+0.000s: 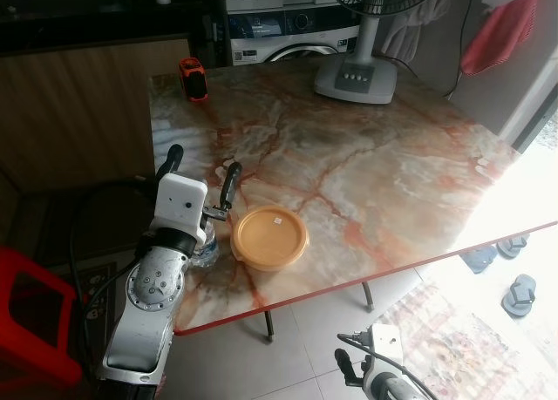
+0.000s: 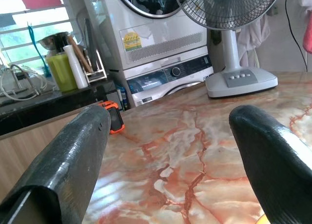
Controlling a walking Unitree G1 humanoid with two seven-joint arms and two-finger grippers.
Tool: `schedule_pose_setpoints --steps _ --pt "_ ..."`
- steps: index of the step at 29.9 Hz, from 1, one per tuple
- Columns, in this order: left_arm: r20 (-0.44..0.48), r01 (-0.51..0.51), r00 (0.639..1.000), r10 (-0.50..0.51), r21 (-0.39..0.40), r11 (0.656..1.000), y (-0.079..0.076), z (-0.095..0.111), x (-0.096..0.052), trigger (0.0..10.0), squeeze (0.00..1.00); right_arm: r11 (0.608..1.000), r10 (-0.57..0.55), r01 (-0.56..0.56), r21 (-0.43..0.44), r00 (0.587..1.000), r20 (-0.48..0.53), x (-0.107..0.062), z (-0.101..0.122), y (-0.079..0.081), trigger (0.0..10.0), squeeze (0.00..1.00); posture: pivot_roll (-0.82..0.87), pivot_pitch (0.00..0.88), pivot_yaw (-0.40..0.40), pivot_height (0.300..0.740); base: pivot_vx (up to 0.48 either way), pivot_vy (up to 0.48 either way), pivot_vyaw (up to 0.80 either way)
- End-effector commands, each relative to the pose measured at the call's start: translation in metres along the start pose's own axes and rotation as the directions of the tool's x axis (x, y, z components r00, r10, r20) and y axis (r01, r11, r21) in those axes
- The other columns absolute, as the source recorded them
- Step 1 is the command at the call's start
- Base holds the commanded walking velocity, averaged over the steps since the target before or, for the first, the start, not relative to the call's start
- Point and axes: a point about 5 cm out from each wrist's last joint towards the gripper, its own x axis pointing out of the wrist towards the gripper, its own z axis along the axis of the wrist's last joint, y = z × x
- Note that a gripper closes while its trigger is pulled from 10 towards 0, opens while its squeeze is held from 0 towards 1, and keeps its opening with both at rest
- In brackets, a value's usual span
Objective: Restocking fridge
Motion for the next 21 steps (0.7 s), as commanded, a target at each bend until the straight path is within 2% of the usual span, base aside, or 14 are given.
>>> schedule_pose_setpoints --steps 1,9,10,11,13,21 --pt "0.013 0.014 1.0 -0.014 0.009 1.0 -0.001 0.005 0.002 10.0 0.0 1.0 0.002 -0.002 -0.009 1.0 0.009 0.001 0.003 0.001 10.0 0.0 0.14 0.042 -0.052 0.74 0.0 0.0 0.0" --pt "0.013 0.014 1.0 -0.014 0.009 1.0 -0.001 0.005 0.002 10.0 0.0 1.0 0.002 -0.002 -0.009 1.0 0.009 0.001 0.003 0.001 10.0 0.0 0.14 0.042 -0.052 0.74 0.0 0.0 0.0" --pt "0.013 0.014 1.0 -0.014 0.009 1.0 -0.002 0.005 0.002 10.0 0.0 1.0 0.002 -0.002 -0.01 1.0 0.003 0.001 0.002 0.001 10.0 0.0 0.0 0.0 0.0 0.74 0.0 0.0 0.0" --pt "0.025 0.027 0.999 -0.027 0.0 1.0 -0.005 0.007 0.001 10.0 0.0 1.0 -0.007 0.007 -0.02 1.0 0.003 0.0 0.003 -0.004 10.0 0.0 0.14 0.013 -0.046 0.74 0.0 0.0 0.0" --pt "0.042 0.046 0.998 -0.045 -0.012 0.999 -0.009 0.01 0.001 10.0 0.0 0.999 -0.021 0.021 -0.036 1.0 0.003 -0.001 0.004 -0.01 10.0 0.0 0.15 0.018 -0.048 0.74 0.0 0.0 0.0" --pt "0.042 0.046 0.998 -0.046 -0.016 0.999 -0.009 0.01 0.001 10.0 0.0 0.999 -0.016 0.016 -0.033 1.0 0.002 -0.001 0.003 -0.008 10.0 0.0 0.15 0.024 -0.046 0.74 0.0 0.0 0.0"
